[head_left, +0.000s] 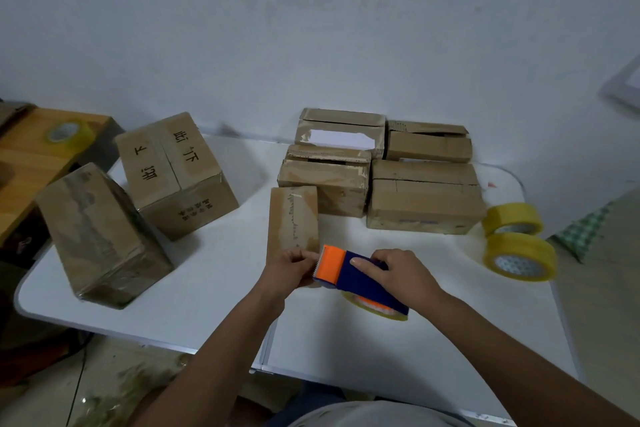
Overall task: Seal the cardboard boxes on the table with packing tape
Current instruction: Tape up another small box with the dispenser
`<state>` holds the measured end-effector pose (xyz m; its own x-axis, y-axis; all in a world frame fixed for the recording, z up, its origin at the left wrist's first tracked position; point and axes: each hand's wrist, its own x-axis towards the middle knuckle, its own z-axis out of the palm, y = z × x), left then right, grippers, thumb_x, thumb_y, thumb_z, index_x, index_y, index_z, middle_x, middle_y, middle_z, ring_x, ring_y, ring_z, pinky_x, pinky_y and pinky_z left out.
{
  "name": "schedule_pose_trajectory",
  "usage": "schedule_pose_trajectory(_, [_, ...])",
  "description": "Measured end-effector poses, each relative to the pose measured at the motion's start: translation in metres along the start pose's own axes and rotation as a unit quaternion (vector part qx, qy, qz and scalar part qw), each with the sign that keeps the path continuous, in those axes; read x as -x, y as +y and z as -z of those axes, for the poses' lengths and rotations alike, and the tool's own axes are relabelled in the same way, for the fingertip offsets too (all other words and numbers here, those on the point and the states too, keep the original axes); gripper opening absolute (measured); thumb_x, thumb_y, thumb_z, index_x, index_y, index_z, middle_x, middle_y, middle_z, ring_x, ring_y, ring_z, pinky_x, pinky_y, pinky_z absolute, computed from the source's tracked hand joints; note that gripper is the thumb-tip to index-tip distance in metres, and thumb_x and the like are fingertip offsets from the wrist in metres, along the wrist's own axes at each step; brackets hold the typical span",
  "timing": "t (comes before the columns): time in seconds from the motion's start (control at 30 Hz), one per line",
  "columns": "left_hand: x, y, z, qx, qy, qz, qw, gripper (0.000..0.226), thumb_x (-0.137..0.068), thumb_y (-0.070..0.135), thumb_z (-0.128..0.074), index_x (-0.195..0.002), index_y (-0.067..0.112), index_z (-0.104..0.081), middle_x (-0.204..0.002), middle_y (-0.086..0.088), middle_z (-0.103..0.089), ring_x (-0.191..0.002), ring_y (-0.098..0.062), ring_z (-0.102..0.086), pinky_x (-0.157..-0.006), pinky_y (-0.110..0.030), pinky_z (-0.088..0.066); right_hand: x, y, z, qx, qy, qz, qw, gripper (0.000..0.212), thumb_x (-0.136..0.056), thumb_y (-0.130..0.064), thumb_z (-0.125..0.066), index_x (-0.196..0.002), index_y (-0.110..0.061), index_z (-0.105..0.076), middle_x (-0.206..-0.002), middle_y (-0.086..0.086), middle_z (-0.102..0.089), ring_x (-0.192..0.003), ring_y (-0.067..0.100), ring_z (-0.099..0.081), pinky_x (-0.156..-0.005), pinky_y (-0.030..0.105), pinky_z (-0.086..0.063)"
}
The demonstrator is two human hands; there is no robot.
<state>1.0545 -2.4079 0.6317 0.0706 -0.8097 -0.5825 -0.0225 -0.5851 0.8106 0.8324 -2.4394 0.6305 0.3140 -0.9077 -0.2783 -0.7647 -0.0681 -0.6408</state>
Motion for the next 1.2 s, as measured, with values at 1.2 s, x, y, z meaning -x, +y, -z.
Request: schedule_pose_trajectory(1.2, [-0.001, -0.04, 0.062, 0.092, 0.261, -0.039, 0.96, 0.012, -0.089, 0.02, -0.073, -0.085, 0.01, -0.076, -0.079, -0.005, -0.074, -0.078, -0.017, -0.069, -0.076, -0.025, -0.055, -0.024, 0.0, 0.015, 0.161, -0.048, 0.033, 0.985, 0.06, -0.082, -0.079, -0.037, -0.094, -0.026, -0.063, -0.085, -0.007, -0.065, -0.075, 0.008, -0.06, -0.062, 0.021, -0.044])
